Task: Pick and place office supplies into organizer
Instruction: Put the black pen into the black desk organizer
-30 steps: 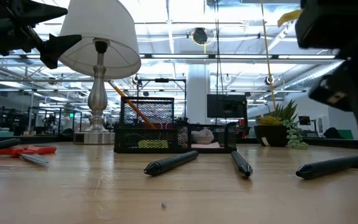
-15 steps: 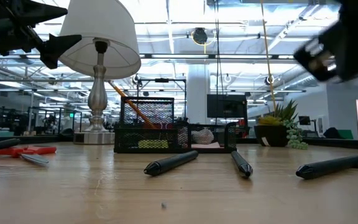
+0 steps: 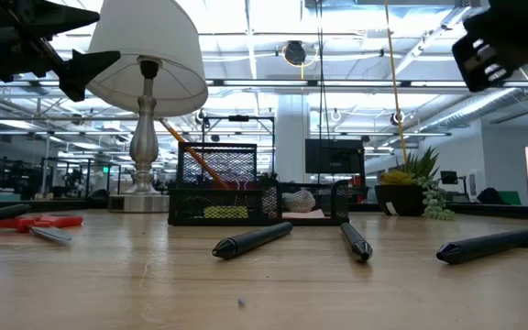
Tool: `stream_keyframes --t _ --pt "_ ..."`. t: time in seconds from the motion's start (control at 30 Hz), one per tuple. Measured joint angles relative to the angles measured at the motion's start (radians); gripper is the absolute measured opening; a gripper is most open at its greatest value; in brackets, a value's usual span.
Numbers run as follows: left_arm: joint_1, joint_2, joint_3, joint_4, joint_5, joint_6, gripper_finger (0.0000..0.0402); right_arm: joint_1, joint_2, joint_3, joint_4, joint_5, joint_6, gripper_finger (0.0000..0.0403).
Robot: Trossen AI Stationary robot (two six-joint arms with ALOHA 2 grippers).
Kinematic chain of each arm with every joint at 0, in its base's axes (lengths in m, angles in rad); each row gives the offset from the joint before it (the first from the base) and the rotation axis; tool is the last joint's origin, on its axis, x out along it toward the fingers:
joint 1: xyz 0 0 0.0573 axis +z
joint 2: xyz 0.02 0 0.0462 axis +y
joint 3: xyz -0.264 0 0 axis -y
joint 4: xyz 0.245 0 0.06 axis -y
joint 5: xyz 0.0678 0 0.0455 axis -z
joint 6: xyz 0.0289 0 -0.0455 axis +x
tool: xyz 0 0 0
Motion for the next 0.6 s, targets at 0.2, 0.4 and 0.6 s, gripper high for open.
stream_keyframes --t 0.2,0.4,0.6 --pt "0.000 0.000 0.000 0.035 0.007 0.044 0.0319 0.000 -0.049 -0.161 0.323 0.002 -0.167 0.0078" --pt "-0.003 0.000 0.000 0.016 0.085 -0.052 0.0319 -0.029 -0.087 -0.297 0.572 0.043 -0.238 0.0064" --pt "-0.003 0.013 0.000 -0.039 0.106 -0.167 0.0319 -0.047 -0.152 -0.374 0.708 0.082 -0.365 0.0051"
